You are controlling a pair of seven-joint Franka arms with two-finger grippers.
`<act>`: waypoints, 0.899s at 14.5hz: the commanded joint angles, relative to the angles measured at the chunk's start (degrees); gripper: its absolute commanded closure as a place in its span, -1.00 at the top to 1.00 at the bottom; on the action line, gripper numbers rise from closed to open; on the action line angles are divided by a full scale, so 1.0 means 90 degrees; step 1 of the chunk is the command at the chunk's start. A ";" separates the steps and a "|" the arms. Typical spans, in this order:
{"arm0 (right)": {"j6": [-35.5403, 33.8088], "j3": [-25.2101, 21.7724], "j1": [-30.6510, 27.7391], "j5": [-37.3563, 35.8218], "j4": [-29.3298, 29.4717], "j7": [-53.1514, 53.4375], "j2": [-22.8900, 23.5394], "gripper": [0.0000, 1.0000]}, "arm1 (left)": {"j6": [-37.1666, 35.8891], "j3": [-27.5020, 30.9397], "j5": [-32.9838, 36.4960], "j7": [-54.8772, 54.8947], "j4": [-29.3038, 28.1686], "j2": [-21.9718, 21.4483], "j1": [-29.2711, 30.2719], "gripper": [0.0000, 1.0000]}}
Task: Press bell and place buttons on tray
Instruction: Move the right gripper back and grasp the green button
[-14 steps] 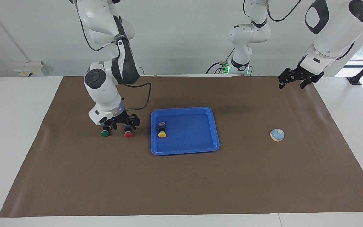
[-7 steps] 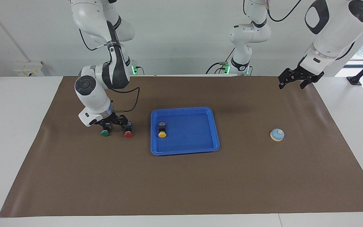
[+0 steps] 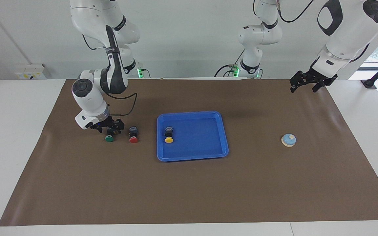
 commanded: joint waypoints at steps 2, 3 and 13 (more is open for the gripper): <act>0.0182 0.0085 -0.0160 -0.0107 -0.0393 -0.0104 -0.0302 0.54 | -0.0131 0.0076 0.0033 -0.0007 0.0053 -0.0046 -0.0082 1.00; 0.0182 0.0085 -0.0160 -0.0107 -0.0393 -0.0104 -0.0292 0.27 | -0.0131 0.0076 0.0033 -0.0007 0.0053 -0.0046 -0.0091 1.00; -0.1423 0.0221 0.0287 0.0040 0.1681 -0.0135 0.0146 -1.00 | -0.0131 0.0076 0.0033 -0.0007 0.0053 -0.0046 -0.0082 1.00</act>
